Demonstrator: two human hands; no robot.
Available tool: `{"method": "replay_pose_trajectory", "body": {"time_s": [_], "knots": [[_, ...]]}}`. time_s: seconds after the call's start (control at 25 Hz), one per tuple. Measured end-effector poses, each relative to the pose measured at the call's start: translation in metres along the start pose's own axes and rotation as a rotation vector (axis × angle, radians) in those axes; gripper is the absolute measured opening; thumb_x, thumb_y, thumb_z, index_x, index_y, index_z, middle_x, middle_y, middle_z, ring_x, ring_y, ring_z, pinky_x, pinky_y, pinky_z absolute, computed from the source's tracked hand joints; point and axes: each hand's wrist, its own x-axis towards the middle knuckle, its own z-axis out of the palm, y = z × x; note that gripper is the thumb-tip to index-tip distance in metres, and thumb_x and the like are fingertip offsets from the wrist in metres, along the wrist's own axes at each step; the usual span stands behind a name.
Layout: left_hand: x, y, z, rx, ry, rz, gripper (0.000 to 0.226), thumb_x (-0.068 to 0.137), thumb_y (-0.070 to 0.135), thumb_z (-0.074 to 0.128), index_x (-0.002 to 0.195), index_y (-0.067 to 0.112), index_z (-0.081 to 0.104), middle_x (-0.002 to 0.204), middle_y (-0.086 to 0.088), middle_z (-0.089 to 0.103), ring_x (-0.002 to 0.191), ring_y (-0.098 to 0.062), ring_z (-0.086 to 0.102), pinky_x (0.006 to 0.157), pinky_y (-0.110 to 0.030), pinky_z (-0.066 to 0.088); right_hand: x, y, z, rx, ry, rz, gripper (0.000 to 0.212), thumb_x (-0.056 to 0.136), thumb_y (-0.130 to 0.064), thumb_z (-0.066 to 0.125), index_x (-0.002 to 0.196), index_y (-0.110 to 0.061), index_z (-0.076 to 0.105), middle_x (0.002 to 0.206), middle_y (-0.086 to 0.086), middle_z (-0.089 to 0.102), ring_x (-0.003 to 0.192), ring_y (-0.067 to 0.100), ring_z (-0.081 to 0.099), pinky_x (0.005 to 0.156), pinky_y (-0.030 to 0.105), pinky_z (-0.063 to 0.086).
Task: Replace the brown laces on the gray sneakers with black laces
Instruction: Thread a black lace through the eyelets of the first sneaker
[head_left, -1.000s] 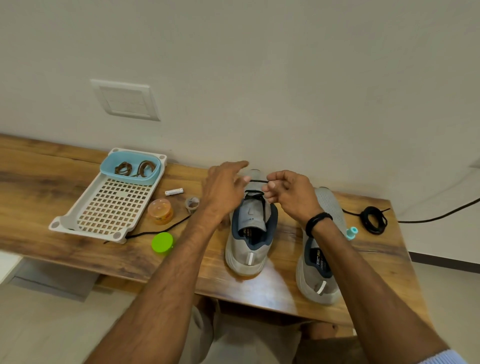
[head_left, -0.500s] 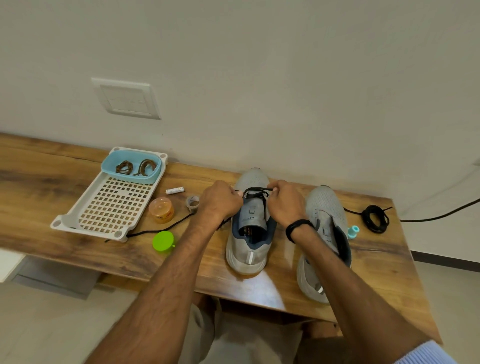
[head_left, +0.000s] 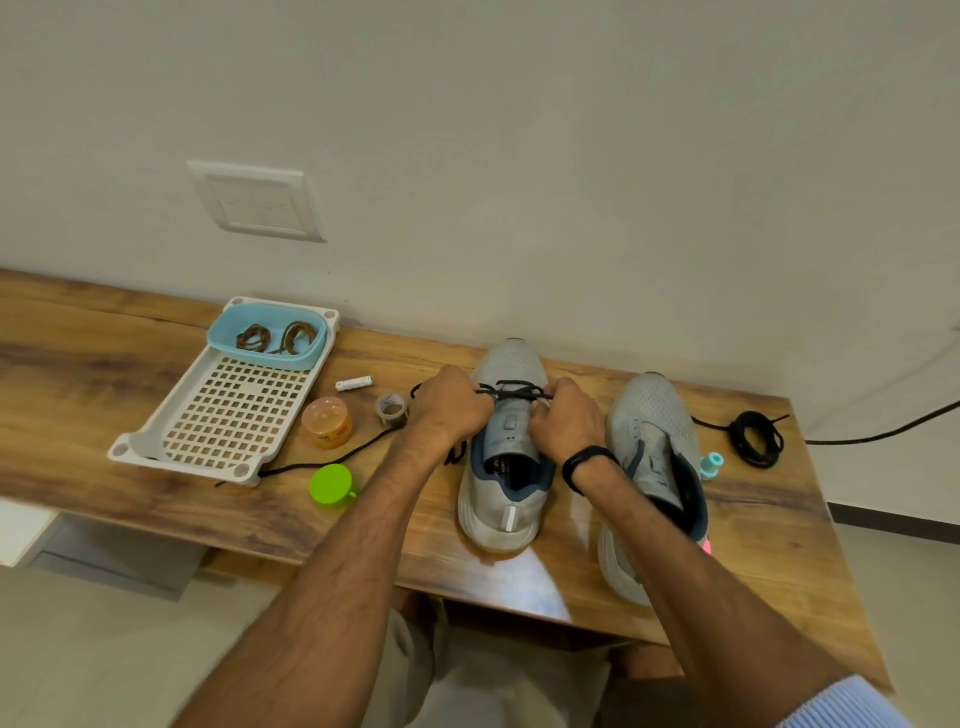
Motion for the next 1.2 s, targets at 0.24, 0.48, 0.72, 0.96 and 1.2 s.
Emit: {"method": "replay_pose_trajectory", "body": {"time_s": [0.24,0.48,0.72,0.96,1.2], "knots": [[-0.001,-0.007,-0.011,-0.028,0.025,-0.165,0.014,0.082,0.014,0.055,0.081,0.003,0.063,0.078,-0.010,0.069,0.078,-0.026,0.066,0.064,-0.029,0.047,0.005,0.010,-0.007,-0.035,0.051,0.077,0.020,0.096,-0.015,0.049,0.102,0.001,0.059,0.104,0.020,0.066,0.094,0.035,0.061,0.064,0.028,0.035],[0.005,0.001,0.006,-0.319,0.001,-0.008,0.019,0.092,0.023,0.060,0.088,0.008,0.071,0.089,-0.007,0.071,0.083,-0.021,0.062,0.075,-0.036,0.051,0.006,0.012,-0.006,-0.016,0.040,0.003,0.025,0.095,-0.021,0.052,0.112,-0.006,0.063,0.111,0.015,0.068,0.103,0.033,0.061,0.074,0.030,0.043],[0.008,-0.002,0.013,-0.243,-0.049,-0.016,0.032,0.095,0.028,0.062,0.074,0.003,0.065,0.072,-0.008,0.063,0.071,-0.022,0.055,0.062,-0.029,0.042,0.006,0.010,-0.003,-0.054,0.018,-0.043,0.026,0.095,-0.020,0.051,0.114,-0.008,0.064,0.109,0.015,0.069,0.102,0.032,0.062,0.077,0.032,0.046],[0.004,0.004,0.011,-0.028,-0.006,-0.018,0.035,0.093,0.018,0.050,0.060,0.012,0.041,0.084,-0.029,0.062,0.076,-0.036,0.058,0.055,-0.028,0.030,0.005,0.009,-0.004,-0.061,0.004,-0.033,0.028,0.094,-0.017,0.050,0.118,-0.009,0.064,0.111,0.014,0.068,0.103,0.032,0.062,0.076,0.029,0.043],[0.009,-0.002,0.006,0.058,0.124,0.085,0.023,0.096,0.030,0.055,0.084,0.011,0.062,0.086,-0.011,0.065,0.087,-0.031,0.062,0.068,-0.034,0.045,0.002,0.008,-0.012,0.059,0.021,-0.008,0.032,0.090,-0.031,0.061,0.116,-0.012,0.065,0.115,0.008,0.068,0.105,0.026,0.063,0.086,0.032,0.051]]}}
